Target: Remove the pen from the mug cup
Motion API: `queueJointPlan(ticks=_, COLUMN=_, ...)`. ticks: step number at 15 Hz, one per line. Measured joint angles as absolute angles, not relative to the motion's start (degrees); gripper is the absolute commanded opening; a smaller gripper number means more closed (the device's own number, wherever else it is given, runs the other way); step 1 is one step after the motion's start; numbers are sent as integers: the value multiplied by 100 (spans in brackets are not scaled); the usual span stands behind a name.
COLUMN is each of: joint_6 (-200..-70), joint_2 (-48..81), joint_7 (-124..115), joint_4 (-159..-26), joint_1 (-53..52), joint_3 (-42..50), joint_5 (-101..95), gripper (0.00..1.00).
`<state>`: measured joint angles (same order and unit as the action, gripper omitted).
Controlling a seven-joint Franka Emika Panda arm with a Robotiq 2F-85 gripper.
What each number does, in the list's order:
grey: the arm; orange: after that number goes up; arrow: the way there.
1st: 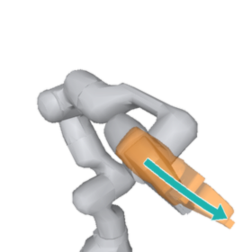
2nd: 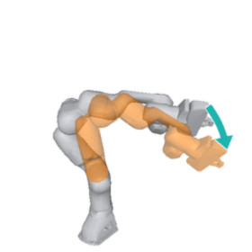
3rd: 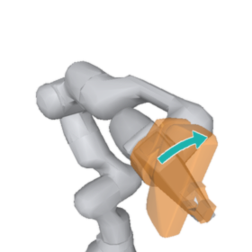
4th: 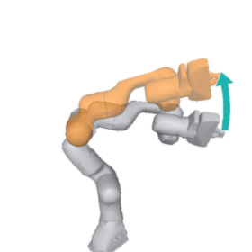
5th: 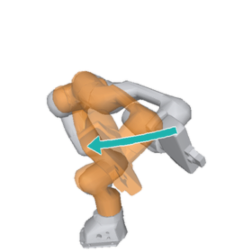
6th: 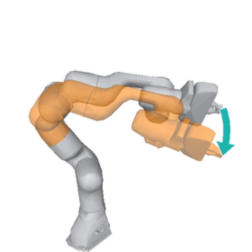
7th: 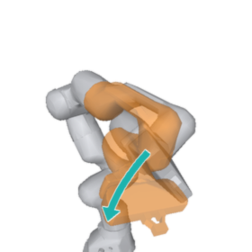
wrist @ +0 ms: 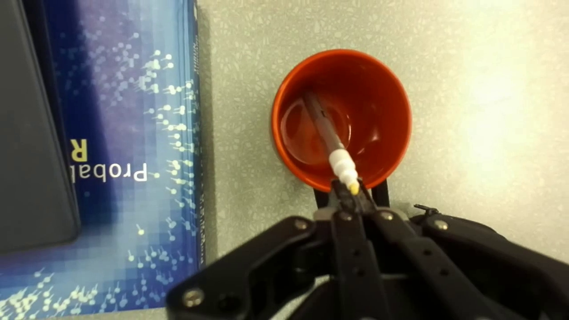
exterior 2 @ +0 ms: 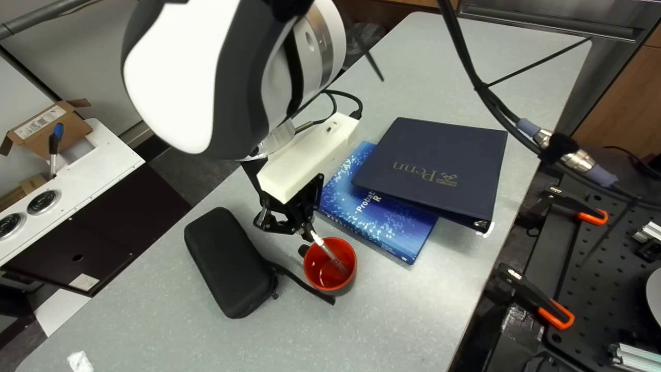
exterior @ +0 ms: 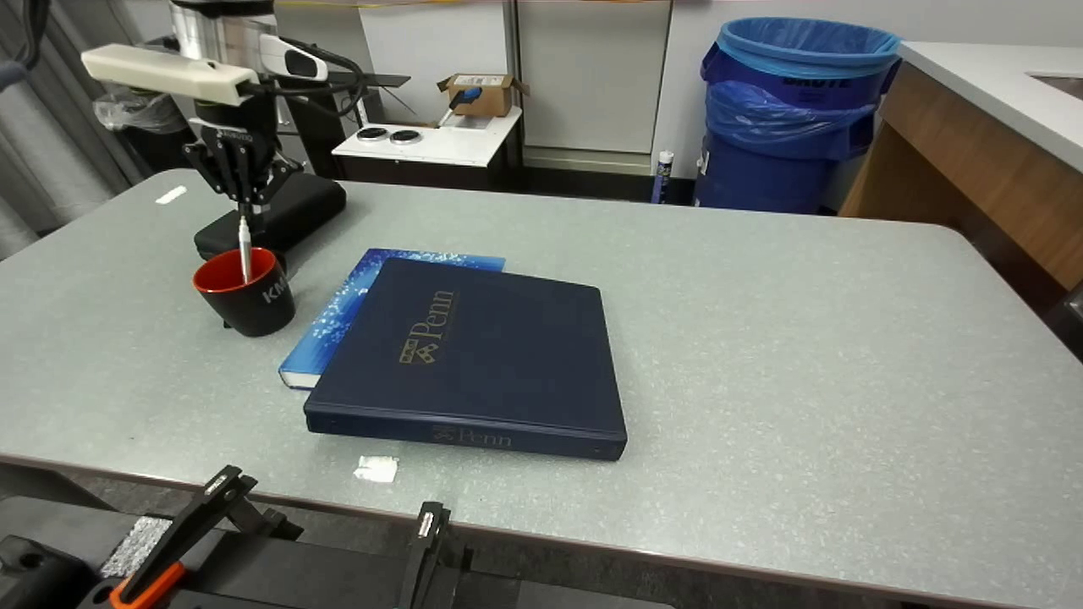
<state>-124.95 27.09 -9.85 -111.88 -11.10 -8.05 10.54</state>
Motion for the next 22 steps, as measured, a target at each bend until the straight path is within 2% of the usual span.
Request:
queueJointPlan(ticks=13, joint_6=-12940, joint_2=1226, joint_7=-1078, joint_4=-11438, joint_1=-913, joint_3=-593, joint_5=1042, gripper=0)
queueJointPlan(ticks=17, joint_6=-12947, joint_2=1567, joint_7=-1471, joint_4=-11324, joint_1=-911, joint_3=-448, joint_5=637, gripper=0)
queueJointPlan(ticks=22, joint_6=-12946, joint_2=2797, joint_7=-1864, joint_4=-10661, joint_1=-939, joint_3=-304, joint_5=348, gripper=0)
